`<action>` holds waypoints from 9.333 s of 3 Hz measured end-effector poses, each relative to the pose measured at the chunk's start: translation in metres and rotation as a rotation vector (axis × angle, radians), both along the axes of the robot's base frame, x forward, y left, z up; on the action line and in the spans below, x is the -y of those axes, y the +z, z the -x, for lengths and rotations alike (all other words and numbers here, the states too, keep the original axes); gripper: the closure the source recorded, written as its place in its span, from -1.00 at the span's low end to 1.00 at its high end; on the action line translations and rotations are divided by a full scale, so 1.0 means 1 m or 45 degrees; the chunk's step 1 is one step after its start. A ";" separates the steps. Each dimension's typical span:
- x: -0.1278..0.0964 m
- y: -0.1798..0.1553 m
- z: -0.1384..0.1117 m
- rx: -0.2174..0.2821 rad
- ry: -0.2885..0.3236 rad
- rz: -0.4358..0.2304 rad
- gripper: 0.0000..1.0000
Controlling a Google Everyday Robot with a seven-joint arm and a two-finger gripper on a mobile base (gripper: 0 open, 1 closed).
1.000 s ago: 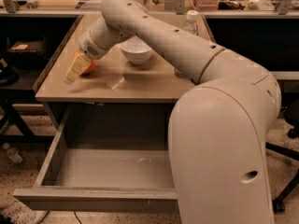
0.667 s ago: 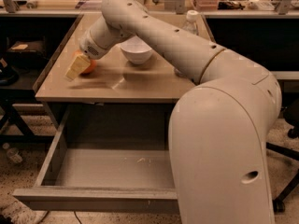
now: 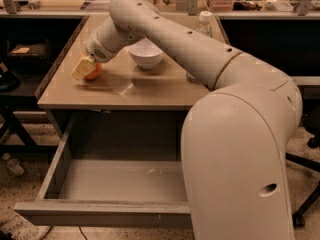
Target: Place orange into top drawer
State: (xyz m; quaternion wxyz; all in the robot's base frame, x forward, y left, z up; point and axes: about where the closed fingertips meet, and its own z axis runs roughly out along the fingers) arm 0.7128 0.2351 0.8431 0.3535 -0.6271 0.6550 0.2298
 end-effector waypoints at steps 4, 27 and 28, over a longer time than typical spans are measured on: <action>0.078 0.062 0.055 0.018 -0.023 0.004 1.00; 0.174 -0.229 0.190 -0.228 -0.616 0.024 -1.00; 0.174 -0.229 0.190 -0.228 -0.616 0.024 -1.00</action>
Offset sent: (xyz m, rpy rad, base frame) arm -0.0084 -0.0414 0.0597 -0.0280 -0.0841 0.0367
